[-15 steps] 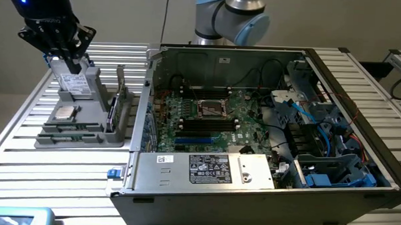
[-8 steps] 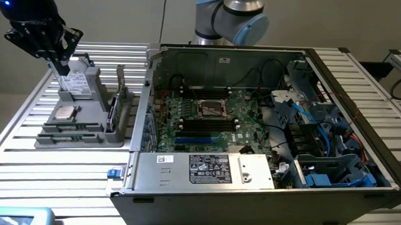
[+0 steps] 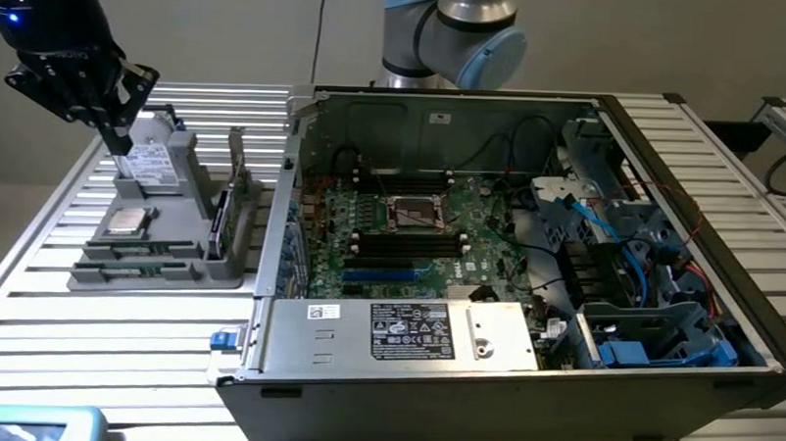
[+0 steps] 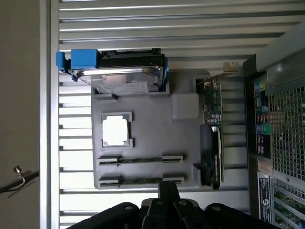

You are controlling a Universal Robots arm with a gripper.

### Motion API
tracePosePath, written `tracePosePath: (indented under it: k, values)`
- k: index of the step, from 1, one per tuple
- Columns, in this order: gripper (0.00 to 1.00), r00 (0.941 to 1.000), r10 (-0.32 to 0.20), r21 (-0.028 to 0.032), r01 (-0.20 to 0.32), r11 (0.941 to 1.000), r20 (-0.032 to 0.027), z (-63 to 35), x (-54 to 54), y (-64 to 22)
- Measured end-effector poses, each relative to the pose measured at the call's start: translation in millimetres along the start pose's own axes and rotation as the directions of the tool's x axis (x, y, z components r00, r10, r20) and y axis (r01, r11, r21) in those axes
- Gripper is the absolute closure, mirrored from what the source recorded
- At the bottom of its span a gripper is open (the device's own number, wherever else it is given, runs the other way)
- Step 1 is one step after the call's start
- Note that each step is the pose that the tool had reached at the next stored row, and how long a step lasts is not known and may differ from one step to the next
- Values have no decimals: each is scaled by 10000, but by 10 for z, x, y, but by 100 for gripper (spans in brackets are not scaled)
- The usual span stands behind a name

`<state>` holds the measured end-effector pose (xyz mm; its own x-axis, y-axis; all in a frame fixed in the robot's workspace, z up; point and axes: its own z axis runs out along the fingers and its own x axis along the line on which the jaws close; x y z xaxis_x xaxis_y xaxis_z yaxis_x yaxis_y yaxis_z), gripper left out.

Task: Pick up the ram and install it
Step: 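Reach for the ram, then pick up the ram and move it above insertion slot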

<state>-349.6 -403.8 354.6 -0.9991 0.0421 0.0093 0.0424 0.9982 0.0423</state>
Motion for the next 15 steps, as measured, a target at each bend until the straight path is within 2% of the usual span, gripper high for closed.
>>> tracePosePath:
  k: [5,15]
  values:
    - [89,10000,-34,22,34,10000,-18,32,0,-7]
    - [89,10000,-35,22,35,10000,-15,33,0,-7]
